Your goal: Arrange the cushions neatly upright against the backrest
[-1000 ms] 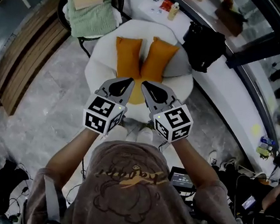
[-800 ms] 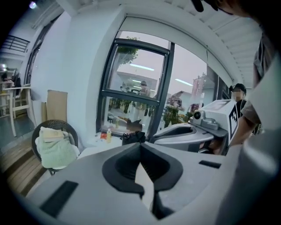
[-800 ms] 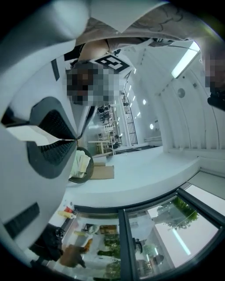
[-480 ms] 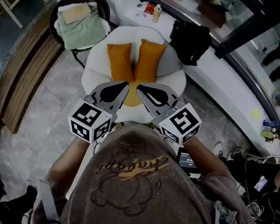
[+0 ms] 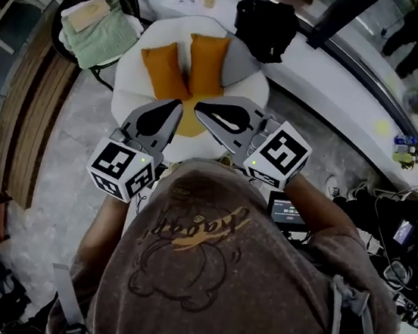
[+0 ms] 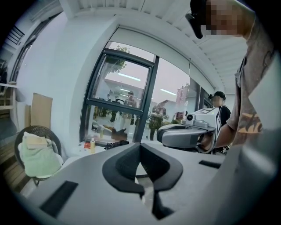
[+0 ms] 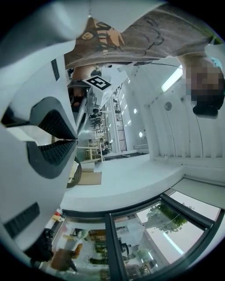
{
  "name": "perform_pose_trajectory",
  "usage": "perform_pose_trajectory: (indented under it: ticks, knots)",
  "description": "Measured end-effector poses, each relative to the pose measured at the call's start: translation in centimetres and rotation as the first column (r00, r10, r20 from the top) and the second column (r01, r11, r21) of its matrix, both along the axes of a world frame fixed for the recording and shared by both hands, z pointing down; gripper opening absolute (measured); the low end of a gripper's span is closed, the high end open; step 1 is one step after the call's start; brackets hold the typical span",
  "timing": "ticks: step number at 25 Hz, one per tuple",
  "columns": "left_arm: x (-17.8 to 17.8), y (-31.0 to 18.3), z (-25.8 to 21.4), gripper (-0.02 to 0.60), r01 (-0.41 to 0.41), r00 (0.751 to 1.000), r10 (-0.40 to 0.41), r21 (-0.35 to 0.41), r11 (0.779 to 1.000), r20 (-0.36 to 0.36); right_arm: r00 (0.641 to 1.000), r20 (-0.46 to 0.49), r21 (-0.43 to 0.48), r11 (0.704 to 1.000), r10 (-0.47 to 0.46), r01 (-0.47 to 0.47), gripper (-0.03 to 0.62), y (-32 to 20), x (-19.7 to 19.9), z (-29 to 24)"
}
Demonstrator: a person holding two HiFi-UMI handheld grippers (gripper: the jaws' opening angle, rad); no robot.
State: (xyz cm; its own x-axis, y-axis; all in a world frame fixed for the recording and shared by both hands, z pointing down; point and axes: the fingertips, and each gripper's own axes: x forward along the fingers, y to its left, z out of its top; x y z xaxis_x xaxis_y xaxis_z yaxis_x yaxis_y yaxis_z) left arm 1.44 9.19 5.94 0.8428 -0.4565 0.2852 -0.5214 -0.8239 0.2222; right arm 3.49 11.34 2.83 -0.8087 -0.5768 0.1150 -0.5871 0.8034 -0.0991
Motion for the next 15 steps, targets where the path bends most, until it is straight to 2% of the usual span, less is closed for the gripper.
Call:
perform_pose_trajectory:
  ticks: [15]
  knots:
    - [-0.9, 1.7, 1.2, 0.005, 0.012, 1.0, -0.011, -0.013, 1.0, 0.021, 0.998, -0.03, -0.023, 0.998, -0.053, 0.052, 0.026, 2.5, -0.2, 1.4]
